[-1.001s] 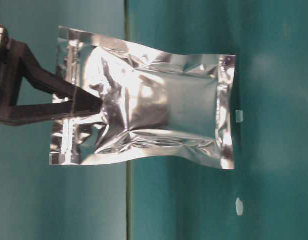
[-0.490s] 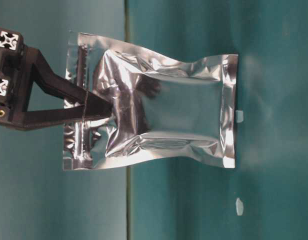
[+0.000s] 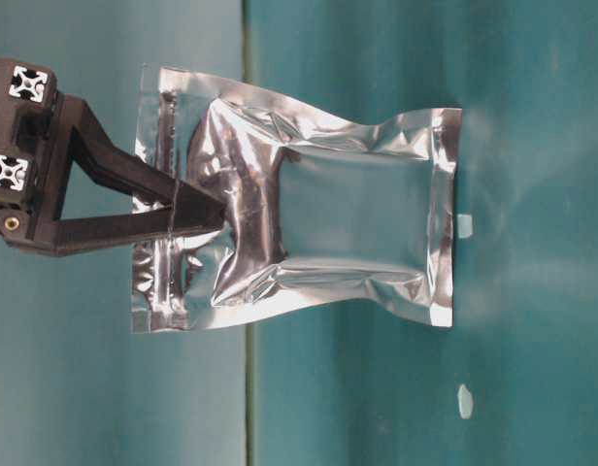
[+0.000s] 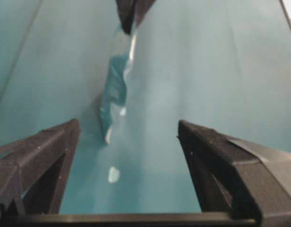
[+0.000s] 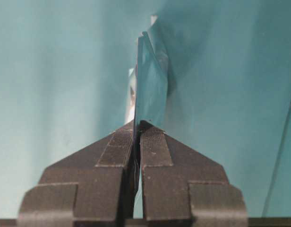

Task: Hand over the silver zip bag and make it stand upright.
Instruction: 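Move the open left gripper toward the bag's left edge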

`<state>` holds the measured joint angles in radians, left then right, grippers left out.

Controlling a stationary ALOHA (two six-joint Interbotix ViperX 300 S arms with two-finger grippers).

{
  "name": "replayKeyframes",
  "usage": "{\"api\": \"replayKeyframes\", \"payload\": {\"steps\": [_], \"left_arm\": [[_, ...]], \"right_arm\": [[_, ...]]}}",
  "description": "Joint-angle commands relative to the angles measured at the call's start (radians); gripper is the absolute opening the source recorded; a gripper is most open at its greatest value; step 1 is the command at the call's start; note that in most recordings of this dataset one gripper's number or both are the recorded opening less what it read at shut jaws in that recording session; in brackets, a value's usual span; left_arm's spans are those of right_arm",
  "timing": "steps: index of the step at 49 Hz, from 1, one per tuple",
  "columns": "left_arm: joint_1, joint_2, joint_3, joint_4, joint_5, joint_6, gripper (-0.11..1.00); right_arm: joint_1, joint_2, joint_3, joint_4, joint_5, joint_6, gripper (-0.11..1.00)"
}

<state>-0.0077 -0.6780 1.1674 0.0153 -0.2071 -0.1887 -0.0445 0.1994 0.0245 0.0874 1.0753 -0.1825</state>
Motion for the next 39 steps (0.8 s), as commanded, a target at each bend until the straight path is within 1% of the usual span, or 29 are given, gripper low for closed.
{"api": "replayKeyframes", "payload": {"steps": [1,7,12,24,31,39], "left_arm": [[-0.003,0.055,0.006,0.003,-0.072,-0.003,0.90],[0.002,0.175,0.020,0.002,-0.201,-0.003,0.90],[0.006,0.284,0.012,0.003,-0.299,-0.003,0.90],[0.012,0.557,-0.052,0.003,-0.509,-0.006,0.90],[0.026,0.687,-0.103,0.003,-0.584,-0.008,0.90],[0.043,0.799,-0.166,0.003,-0.630,-0.006,0.90]], "right_arm": [[0.005,-0.008,-0.011,-0.002,-0.005,-0.005,0.02],[0.003,-0.008,-0.006,-0.002,-0.005,-0.003,0.02],[0.003,-0.008,-0.003,-0.002,-0.005,-0.002,0.02],[0.003,-0.008,-0.002,-0.002,-0.005,0.000,0.02],[0.003,-0.008,0.000,-0.002,-0.005,0.002,0.02],[0.003,-0.006,0.002,-0.002,-0.005,0.002,0.02]]}}
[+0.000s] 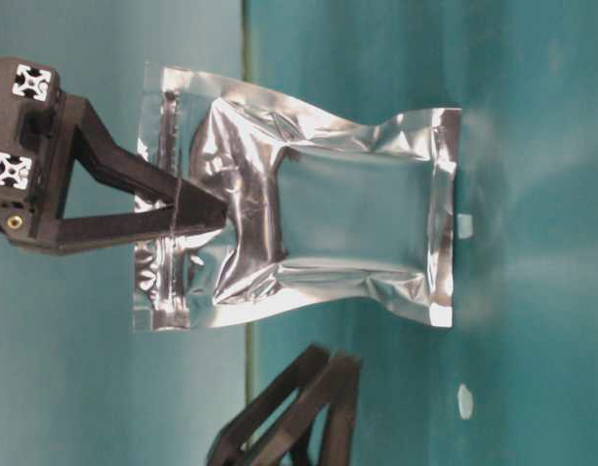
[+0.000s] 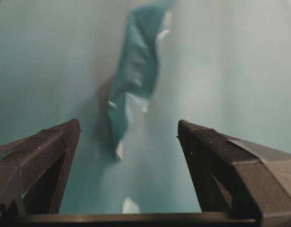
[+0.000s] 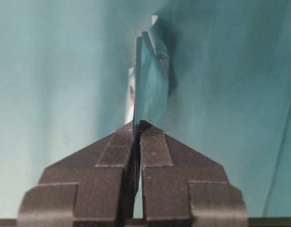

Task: Hand over the silver zip bag and make it stand upright.
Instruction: 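Move the open left gripper toward the bag's left edge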

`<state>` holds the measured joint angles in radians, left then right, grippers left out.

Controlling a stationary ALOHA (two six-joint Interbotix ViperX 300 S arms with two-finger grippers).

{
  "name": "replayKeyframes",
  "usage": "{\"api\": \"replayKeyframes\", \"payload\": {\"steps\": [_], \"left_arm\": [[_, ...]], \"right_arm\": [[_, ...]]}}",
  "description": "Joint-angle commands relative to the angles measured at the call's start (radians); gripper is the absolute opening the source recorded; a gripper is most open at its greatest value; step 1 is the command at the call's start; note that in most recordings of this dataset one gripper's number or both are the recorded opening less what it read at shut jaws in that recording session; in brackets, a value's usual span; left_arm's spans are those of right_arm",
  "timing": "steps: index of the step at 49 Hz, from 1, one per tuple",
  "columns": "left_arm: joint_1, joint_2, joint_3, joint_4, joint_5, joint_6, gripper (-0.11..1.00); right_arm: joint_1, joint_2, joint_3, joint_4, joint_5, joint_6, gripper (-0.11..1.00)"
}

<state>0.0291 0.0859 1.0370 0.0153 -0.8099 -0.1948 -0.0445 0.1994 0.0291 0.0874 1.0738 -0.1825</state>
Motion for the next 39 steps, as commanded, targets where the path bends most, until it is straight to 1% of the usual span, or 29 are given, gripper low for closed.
{"api": "replayKeyframes", "payload": {"steps": [1,12,24,39], "left_arm": [[0.008,0.048,-0.043,0.002,-0.032,0.000,0.90],[0.006,0.141,-0.132,0.003,-0.048,-0.002,0.90],[0.005,0.202,-0.195,0.003,-0.043,-0.002,0.90],[0.005,0.273,-0.267,0.003,-0.040,-0.020,0.89]], "right_arm": [[0.003,-0.006,-0.003,-0.002,-0.003,0.002,0.02],[0.003,-0.008,0.000,-0.002,-0.003,0.003,0.02],[0.003,-0.008,0.000,-0.002,-0.005,0.005,0.02],[0.003,-0.006,0.002,-0.002,-0.005,0.005,0.02]]}}
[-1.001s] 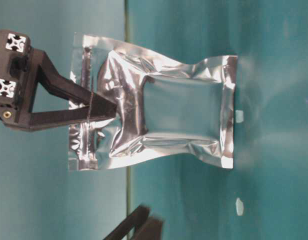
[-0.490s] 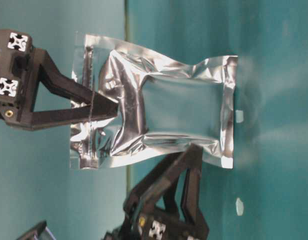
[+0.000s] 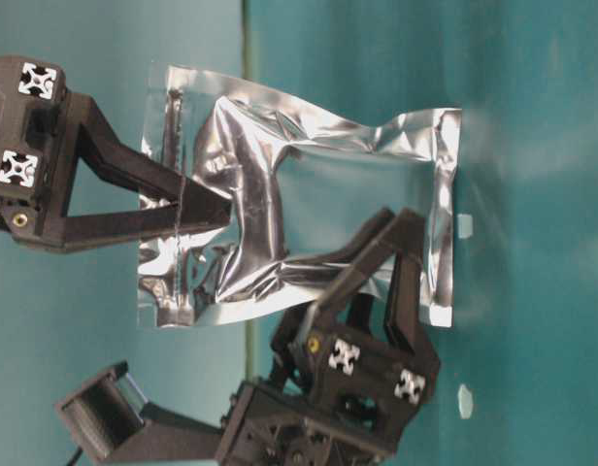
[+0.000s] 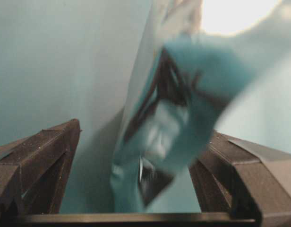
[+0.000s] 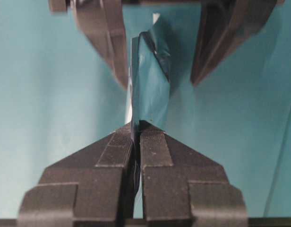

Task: Hand over the silver zip bag and make it stand upright.
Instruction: 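Move the open left gripper toward the bag's left edge, then close the left gripper on the bag's left edge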

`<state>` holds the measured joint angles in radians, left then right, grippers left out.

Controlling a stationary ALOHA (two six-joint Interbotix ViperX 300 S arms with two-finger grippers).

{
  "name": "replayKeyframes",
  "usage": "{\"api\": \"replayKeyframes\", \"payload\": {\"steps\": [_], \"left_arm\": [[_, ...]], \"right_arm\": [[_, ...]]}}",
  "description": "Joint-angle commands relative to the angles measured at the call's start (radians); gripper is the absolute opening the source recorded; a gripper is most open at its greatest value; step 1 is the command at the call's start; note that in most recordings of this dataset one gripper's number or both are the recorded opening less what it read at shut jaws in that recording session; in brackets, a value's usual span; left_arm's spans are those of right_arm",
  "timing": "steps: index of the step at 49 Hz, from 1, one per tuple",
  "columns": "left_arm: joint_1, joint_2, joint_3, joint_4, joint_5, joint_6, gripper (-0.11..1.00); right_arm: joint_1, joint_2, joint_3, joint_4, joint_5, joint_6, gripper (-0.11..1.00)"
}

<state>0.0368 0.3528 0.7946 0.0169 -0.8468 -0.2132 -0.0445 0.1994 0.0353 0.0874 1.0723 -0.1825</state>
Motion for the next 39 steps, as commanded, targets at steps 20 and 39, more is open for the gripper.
{"api": "replayKeyframes", "payload": {"steps": [20,39], "left_arm": [[-0.005,0.026,-0.038,0.002,0.017,-0.003,0.87],[-0.006,0.025,-0.031,0.002,0.023,0.012,0.32]], "right_arm": [[0.003,-0.006,-0.003,-0.002,-0.005,0.005,0.02],[0.003,-0.006,-0.003,-0.002,-0.005,0.003,0.02]]}}
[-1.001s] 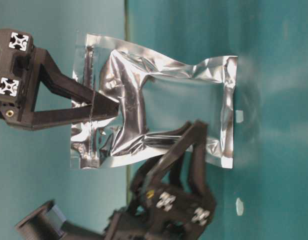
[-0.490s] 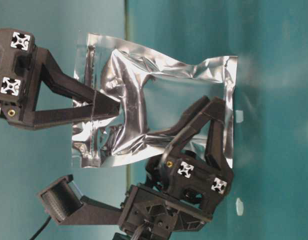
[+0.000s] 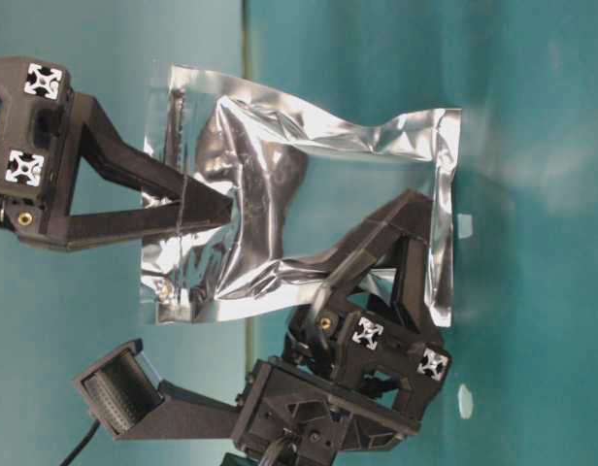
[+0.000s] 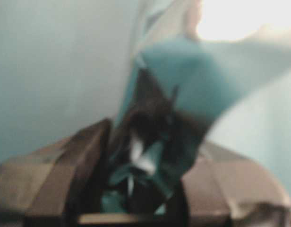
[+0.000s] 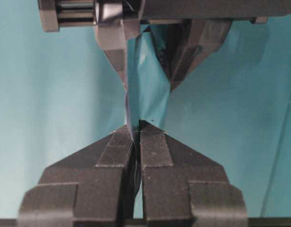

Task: Hand over the silver zip bag and make it stand upright.
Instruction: 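Close the left gripper on the bag's left edge, then open the right gripper to release the bag to the left gripper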

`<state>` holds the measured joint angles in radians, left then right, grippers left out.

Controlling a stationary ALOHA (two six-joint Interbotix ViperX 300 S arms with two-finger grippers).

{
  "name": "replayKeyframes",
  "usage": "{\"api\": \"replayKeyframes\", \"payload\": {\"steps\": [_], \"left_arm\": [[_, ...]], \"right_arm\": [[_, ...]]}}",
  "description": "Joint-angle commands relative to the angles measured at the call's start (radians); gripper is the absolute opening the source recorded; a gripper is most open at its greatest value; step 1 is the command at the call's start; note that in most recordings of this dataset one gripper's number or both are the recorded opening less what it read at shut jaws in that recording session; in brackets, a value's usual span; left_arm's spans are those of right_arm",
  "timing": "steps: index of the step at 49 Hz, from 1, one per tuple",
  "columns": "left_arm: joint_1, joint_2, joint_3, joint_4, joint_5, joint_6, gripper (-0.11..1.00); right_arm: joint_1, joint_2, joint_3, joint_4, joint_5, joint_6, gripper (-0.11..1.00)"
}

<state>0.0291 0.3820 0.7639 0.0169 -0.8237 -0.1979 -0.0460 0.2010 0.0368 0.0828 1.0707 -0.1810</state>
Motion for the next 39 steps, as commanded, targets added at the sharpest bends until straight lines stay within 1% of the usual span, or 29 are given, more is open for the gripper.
{"api": "replayKeyframes", "payload": {"steps": [1,17,21,25,32,35,37,39], "left_arm": [[0.002,-0.005,0.002,0.002,0.003,-0.003,0.32],[0.002,-0.005,0.006,0.003,0.018,0.000,0.32],[0.002,-0.008,0.011,0.005,0.021,0.002,0.32],[0.002,-0.008,0.017,0.005,0.021,0.017,0.32],[-0.005,-0.008,0.017,0.005,0.029,0.052,0.32],[-0.005,-0.008,0.014,0.005,0.037,0.054,0.32],[-0.005,-0.008,0.012,0.005,0.040,0.055,0.30],[-0.006,-0.008,0.012,0.005,0.041,0.055,0.29]], "right_arm": [[0.005,-0.008,-0.005,0.003,-0.005,0.002,0.02],[0.005,-0.008,-0.003,0.006,-0.006,0.000,0.02],[0.005,-0.009,-0.005,0.012,0.005,0.000,0.07],[0.006,-0.009,-0.003,0.028,0.020,0.000,0.24],[0.009,-0.009,-0.003,0.028,0.029,-0.002,0.66],[0.014,-0.012,0.000,0.020,0.025,-0.006,0.82],[0.012,-0.014,0.002,0.012,0.025,-0.002,0.89],[0.014,-0.014,0.002,0.008,0.025,0.000,0.92]]}}
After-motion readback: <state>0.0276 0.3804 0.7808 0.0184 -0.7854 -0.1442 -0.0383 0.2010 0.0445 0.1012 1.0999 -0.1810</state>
